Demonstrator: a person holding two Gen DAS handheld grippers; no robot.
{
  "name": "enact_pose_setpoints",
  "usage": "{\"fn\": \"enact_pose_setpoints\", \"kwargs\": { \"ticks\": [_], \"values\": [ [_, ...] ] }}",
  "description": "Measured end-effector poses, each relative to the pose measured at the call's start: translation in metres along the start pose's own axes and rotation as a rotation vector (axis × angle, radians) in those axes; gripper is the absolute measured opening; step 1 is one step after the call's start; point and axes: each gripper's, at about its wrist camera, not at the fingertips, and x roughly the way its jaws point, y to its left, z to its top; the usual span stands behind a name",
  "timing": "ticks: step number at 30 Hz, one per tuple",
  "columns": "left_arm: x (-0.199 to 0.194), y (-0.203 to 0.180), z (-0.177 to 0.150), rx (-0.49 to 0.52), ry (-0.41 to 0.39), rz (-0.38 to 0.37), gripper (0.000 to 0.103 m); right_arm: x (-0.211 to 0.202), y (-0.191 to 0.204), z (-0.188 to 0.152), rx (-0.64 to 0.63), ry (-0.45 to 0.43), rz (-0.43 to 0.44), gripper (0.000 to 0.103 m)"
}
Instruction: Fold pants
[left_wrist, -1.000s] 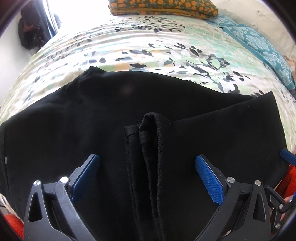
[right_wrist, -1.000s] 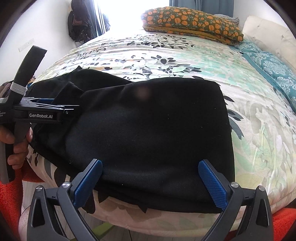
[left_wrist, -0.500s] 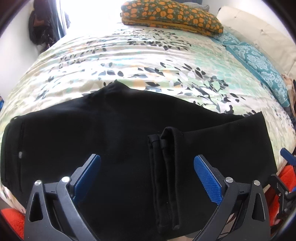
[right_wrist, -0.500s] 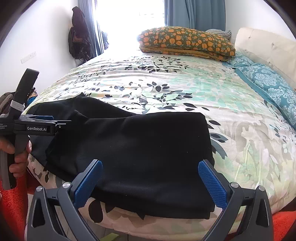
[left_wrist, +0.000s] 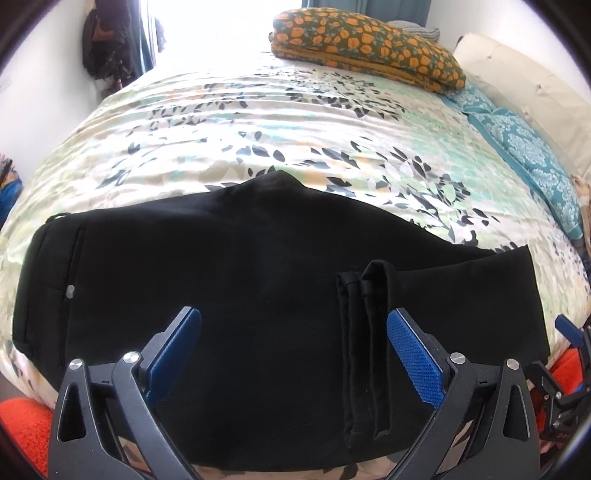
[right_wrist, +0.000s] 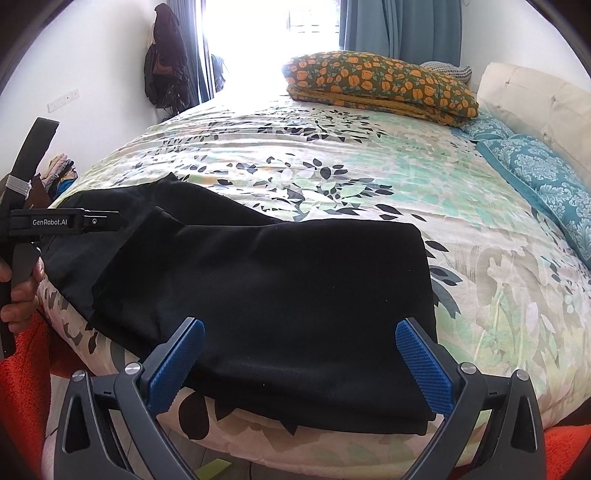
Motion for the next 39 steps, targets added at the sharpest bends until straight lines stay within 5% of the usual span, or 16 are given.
{"fn": "enact_pose_setpoints", "kwargs": {
  "ticks": [8,20,24,31,39],
  "values": [
    [-0.015,0.025,0.012,-0.051,-0.029,0.023,0.101,-0.003,-0.007,0.001,0.027,-0.006,0.000,0.103],
    [-0.019,0.169,0.028,-0.214,0.026,0.093,0.101,0.002,0.003,0.005,-0.001,-0.006,0.009,0.103],
    [-0.009,0.208,0.022,-0.281,0.075,0.043,0.101,0.007,0.007,0.006,-0.010,0.004,0.009,0.103],
    [0.022,0.197,-0.007,-0.104,0.118,0.156,0.103,0.012,0.013,0.006,-0.018,0.021,0.014,0.103],
    [-0.013,0.223,0.009,-0.188,-0.008,0.162,0.102,0.014,0.014,0.003,-0.029,0.031,0.018,0.103]
  ]
}}
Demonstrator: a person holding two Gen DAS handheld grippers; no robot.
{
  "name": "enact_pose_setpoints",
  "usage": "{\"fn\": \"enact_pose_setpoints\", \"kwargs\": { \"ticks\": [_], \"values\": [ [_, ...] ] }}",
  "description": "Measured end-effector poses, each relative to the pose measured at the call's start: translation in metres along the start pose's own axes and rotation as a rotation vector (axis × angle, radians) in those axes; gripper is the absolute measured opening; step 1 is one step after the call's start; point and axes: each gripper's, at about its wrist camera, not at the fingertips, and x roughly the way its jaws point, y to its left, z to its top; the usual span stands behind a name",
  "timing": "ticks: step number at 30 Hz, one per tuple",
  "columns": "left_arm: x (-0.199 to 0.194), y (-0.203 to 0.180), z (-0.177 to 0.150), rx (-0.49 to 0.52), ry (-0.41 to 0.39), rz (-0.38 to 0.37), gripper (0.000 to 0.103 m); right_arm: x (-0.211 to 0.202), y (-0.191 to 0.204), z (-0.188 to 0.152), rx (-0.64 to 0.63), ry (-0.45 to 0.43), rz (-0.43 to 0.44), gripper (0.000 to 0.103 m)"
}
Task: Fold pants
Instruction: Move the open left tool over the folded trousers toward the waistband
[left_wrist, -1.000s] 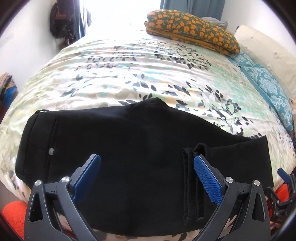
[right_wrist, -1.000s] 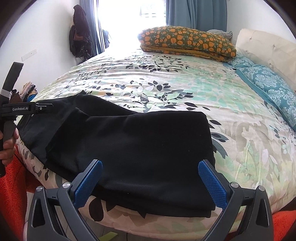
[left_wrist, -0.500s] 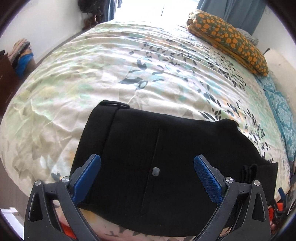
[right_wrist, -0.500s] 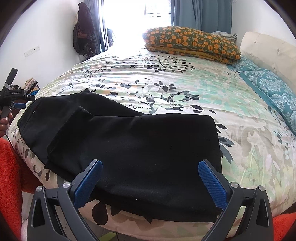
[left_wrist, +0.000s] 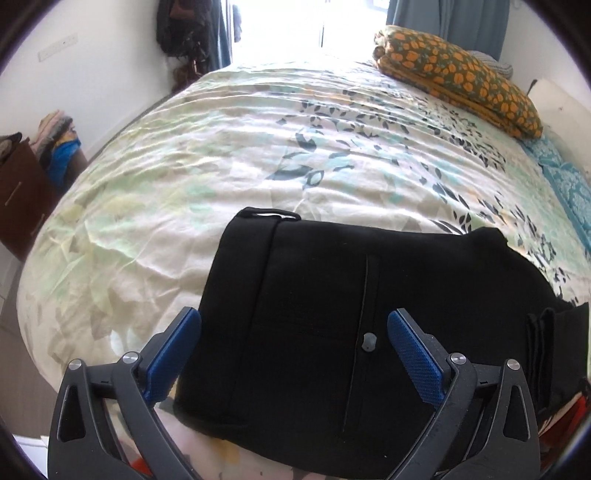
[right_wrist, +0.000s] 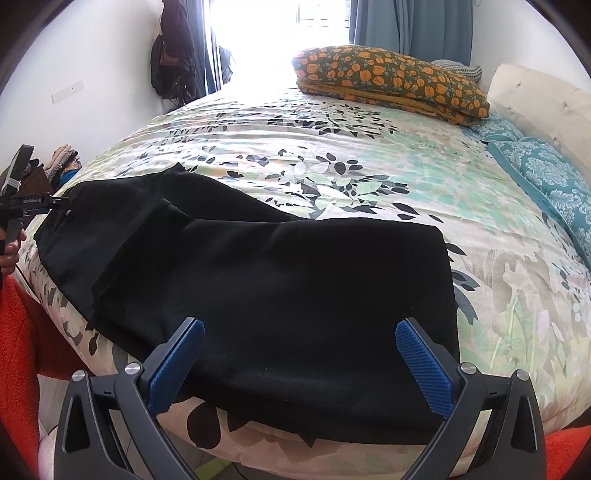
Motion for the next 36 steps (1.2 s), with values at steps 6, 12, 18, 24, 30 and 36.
{"fn": "enact_pose_setpoints", "kwargs": {
  "ticks": [6,12,18,24,30,36],
  "values": [
    [0.026,0.025,-0.008,-0.105,0.100,-0.015,0.103,0.002,-0.001,0.000,0.007,0.010,0.008,0.103],
    [0.035,0.037,-0.012,-0.199,0.143,-0.060,0.103,0.003,-0.002,-0.001,0.013,0.015,0.017,0.103],
    [0.041,0.043,-0.016,-0.266,0.176,-0.105,0.103,0.001,-0.004,-0.001,0.018,0.009,0.018,0.103],
    [0.040,0.051,-0.010,-0.295,0.217,-0.168,0.102,-0.001,-0.011,0.000,0.047,0.009,0.016,0.103],
    [0.003,0.095,0.012,-0.384,0.114,-0.289,0.102,-0.006,-0.026,0.001,0.126,-0.007,0.029,0.103],
    [0.036,0.077,-0.004,-0.278,0.282,-0.347,0.102,0.002,-0.027,0.003,0.142,0.015,0.032,0.103]
  ]
}}
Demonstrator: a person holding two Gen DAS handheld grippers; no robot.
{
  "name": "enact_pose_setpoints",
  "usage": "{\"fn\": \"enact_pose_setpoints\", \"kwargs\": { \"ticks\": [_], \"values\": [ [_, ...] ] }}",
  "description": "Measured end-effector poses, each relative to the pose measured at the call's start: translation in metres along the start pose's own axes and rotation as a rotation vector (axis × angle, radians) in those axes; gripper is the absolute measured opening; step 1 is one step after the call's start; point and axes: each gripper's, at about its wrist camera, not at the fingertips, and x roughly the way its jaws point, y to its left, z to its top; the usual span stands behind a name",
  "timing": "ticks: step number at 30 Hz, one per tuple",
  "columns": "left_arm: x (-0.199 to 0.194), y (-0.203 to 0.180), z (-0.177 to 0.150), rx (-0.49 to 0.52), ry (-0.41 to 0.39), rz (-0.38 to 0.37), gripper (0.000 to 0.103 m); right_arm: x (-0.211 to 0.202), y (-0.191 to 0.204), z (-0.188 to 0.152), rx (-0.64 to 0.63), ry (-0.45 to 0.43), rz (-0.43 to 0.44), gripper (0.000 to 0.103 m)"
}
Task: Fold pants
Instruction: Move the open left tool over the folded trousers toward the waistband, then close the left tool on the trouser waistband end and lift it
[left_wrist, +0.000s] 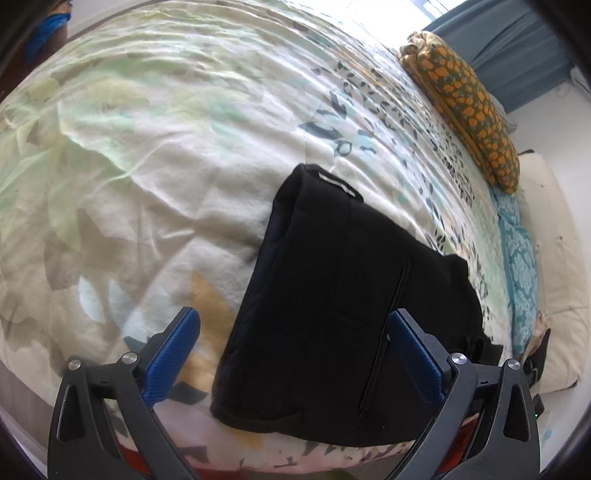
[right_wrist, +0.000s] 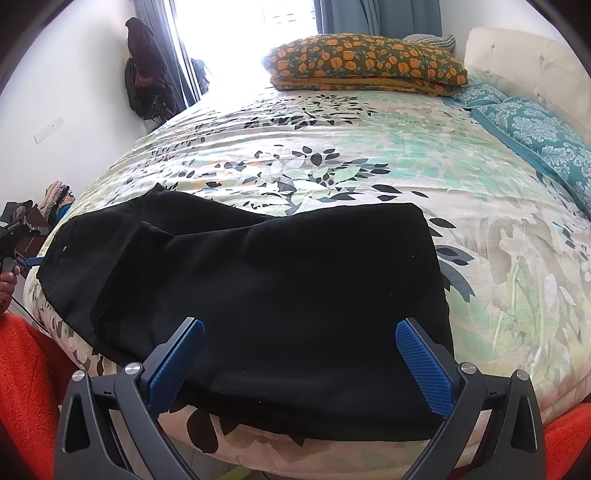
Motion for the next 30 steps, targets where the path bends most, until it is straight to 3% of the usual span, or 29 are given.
{"fn": "enact_pose_setpoints", "kwargs": {
  "ticks": [2,5,10,14,17,19,21,24,28,30],
  "values": [
    [0.023,-0.007,-0.007,0.059,0.076,0.079,0.102,-0.001,0.004,0.000,-0.018,-0.004,-0.002,0.103],
    [0.034,-0.025,-0.009,0.159,0.068,0.169,0.103,0.002,0.008,-0.002,-0.048,0.003,-0.007,0.103],
    [0.037,-0.023,-0.007,0.104,0.067,0.168,0.103,-0.001,0.011,-0.001,-0.066,-0.009,-0.005,0.103],
    [0.041,-0.028,0.002,0.091,0.113,0.198,0.101,-0.008,0.008,-0.001,-0.060,-0.028,-0.002,0.103],
    [0.033,-0.035,0.003,0.076,0.104,0.164,0.072,-0.010,0.003,-0.001,-0.041,-0.029,-0.002,0.103],
    [0.027,-0.041,0.004,0.076,0.095,0.182,0.055,-0.013,-0.001,0.000,-0.023,-0.036,0.000,0.103],
    [0.019,-0.040,0.006,0.043,0.083,0.174,0.031,-0.014,-0.004,0.001,-0.004,-0.042,0.003,0.103],
    [0.007,-0.033,0.008,-0.042,0.058,0.130,0.021,-0.016,-0.008,0.001,0.016,-0.047,0.008,0.103],
    [-0.008,-0.037,0.003,-0.092,-0.009,0.077,0.019,-0.018,-0.007,0.002,0.017,-0.053,0.015,0.103],
    [-0.017,-0.036,-0.001,-0.132,-0.039,0.003,0.018,-0.019,-0.007,0.002,0.013,-0.055,0.014,0.103]
  ]
}}
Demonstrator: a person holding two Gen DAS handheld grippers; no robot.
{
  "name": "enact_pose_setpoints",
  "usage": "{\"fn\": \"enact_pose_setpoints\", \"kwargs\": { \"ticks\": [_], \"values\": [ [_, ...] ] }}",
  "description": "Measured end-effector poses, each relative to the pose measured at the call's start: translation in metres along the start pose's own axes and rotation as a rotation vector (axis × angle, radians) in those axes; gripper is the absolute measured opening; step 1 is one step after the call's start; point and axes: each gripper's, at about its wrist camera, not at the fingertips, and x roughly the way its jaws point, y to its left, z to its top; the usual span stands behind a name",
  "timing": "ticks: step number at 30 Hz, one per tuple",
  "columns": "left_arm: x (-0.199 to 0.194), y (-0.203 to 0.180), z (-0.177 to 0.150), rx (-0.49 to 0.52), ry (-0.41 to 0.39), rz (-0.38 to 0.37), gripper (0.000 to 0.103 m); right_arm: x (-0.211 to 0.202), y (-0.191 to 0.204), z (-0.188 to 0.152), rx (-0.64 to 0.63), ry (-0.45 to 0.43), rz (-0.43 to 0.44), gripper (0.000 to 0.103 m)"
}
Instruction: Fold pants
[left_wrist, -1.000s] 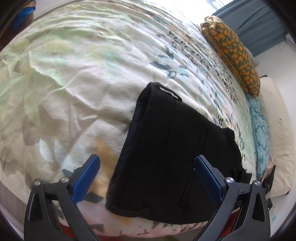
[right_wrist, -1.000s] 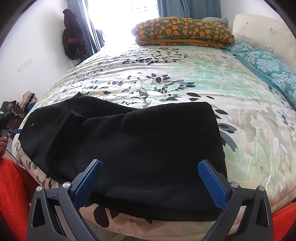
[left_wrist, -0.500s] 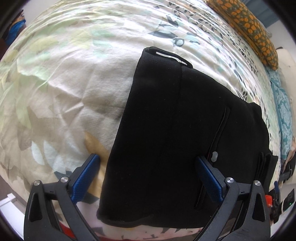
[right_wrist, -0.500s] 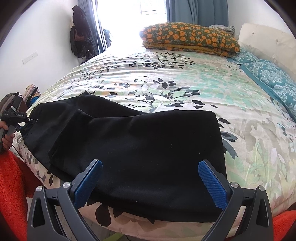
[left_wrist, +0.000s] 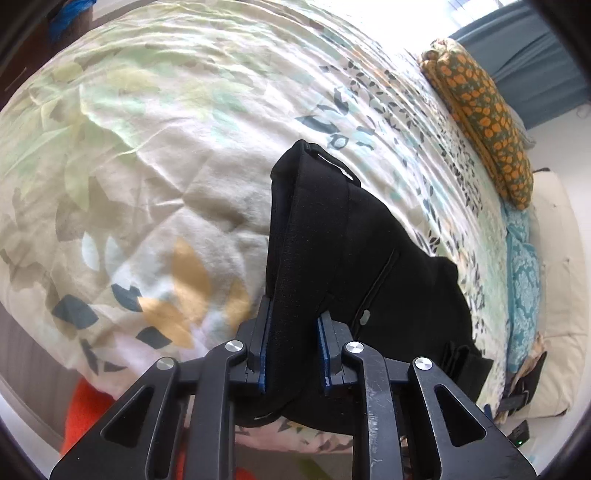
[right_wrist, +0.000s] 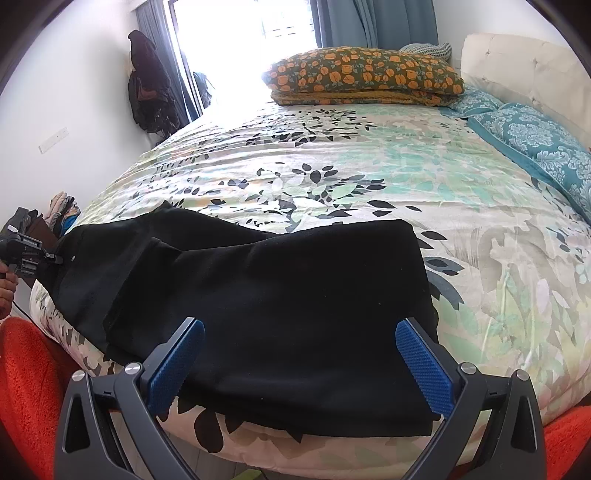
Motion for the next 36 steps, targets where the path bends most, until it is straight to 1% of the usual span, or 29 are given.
{"fn": "enact_pose_setpoints", "kwargs": {
  "ticks": [2,6,12,17,23,26,28,30,32,34,35,36],
  "values": [
    [-0.008,-0.001,-0.003,-0.010,-0.019,-0.050,0.017,0.000,-0.001,0.000,0.004,0.001,0.002,0.103],
    [-0.022,-0.014,-0.012,0.020,-0.044,-0.095,0.014,0.001,-0.004,0.000,0.020,0.001,0.007,0.103],
    [-0.042,-0.061,-0.030,0.101,-0.057,-0.196,0.013,-0.001,-0.006,0.002,0.035,-0.008,0.014,0.103],
    [-0.051,-0.097,-0.053,0.157,-0.030,-0.268,0.013,-0.010,-0.016,0.006,0.083,-0.037,0.017,0.103],
    [-0.044,-0.175,-0.092,0.295,0.040,-0.359,0.013,-0.023,-0.047,0.009,0.229,-0.080,0.027,0.103],
    [-0.025,-0.220,-0.112,0.357,0.089,-0.416,0.013,-0.026,-0.060,0.010,0.286,-0.087,0.028,0.103],
    [-0.004,-0.253,-0.131,0.410,0.116,-0.424,0.013,-0.029,-0.064,0.010,0.301,-0.094,0.028,0.103],
    [0.029,-0.283,-0.153,0.468,0.147,-0.380,0.014,-0.032,-0.066,0.010,0.302,-0.100,0.028,0.103],
    [0.075,-0.304,-0.176,0.517,0.194,-0.312,0.018,-0.032,-0.067,0.009,0.307,-0.097,0.039,0.103],
    [0.120,-0.313,-0.196,0.537,0.301,-0.269,0.022,-0.032,-0.071,0.007,0.329,-0.095,0.071,0.103],
    [0.132,-0.313,-0.203,0.522,0.340,-0.259,0.022,-0.033,-0.075,0.006,0.351,-0.098,0.097,0.103],
    [0.132,-0.312,-0.208,0.509,0.351,-0.282,0.026,-0.034,-0.080,0.004,0.380,-0.101,0.128,0.103]
  ]
}}
